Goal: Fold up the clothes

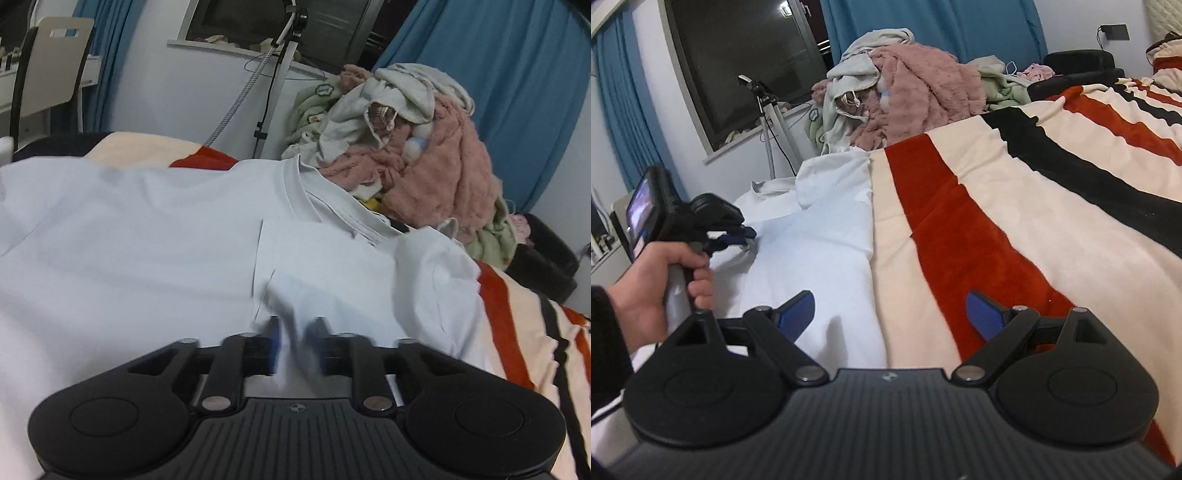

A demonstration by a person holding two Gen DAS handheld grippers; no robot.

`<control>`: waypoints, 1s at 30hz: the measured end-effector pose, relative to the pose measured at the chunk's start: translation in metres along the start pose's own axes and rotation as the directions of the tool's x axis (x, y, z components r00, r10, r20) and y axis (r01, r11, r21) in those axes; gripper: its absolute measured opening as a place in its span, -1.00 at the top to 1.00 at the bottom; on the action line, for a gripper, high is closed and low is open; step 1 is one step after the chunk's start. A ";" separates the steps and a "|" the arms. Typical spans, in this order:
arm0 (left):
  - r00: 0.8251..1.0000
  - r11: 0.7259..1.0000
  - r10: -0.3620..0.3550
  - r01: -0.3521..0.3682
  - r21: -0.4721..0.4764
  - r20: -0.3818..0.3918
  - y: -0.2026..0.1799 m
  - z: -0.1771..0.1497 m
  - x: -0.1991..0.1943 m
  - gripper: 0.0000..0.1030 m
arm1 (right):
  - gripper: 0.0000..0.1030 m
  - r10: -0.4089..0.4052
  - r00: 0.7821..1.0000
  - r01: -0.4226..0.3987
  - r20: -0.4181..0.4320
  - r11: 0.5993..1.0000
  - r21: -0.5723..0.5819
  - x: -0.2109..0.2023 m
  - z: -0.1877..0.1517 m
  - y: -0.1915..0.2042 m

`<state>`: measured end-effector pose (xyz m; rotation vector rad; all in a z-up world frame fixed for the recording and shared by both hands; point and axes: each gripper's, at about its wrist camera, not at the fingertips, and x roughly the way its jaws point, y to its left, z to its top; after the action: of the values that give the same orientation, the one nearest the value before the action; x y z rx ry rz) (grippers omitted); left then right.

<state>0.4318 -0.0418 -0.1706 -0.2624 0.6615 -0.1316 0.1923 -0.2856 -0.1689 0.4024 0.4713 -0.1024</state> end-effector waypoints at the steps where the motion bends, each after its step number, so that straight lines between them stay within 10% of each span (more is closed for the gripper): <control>1: 1.000 1.000 -0.009 0.009 0.016 -0.005 0.000 -0.004 -0.011 0.13 | -0.75 -0.005 1.000 0.005 0.003 1.000 0.004 -0.002 0.001 -0.001; 10: 0.997 0.984 -0.050 0.058 0.171 -0.054 -0.022 -0.128 -0.191 -0.48 | -0.75 0.017 0.997 -0.013 0.074 0.998 -0.059 -0.042 0.010 0.008; 14: 0.989 0.982 -0.098 0.114 0.153 -0.112 -0.035 -0.186 -0.259 -0.43 | -0.75 0.035 0.995 -0.028 0.096 0.996 -0.082 -0.065 0.015 0.011; 25: 0.938 0.957 -0.274 0.287 0.032 -0.210 -0.027 -0.243 -0.328 0.47 | -0.75 0.084 0.991 -0.068 0.099 0.985 -0.160 -0.120 0.006 0.030; 30: 0.944 0.960 -0.245 0.268 0.080 -0.221 -0.031 -0.249 -0.328 0.94 | -0.75 0.082 0.990 -0.057 0.111 0.975 -0.214 -0.128 0.000 0.037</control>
<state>0.0191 -0.0540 -0.1575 -0.2300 0.8244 -0.4496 0.0854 -0.2511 -0.0967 0.2027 0.3452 -0.0079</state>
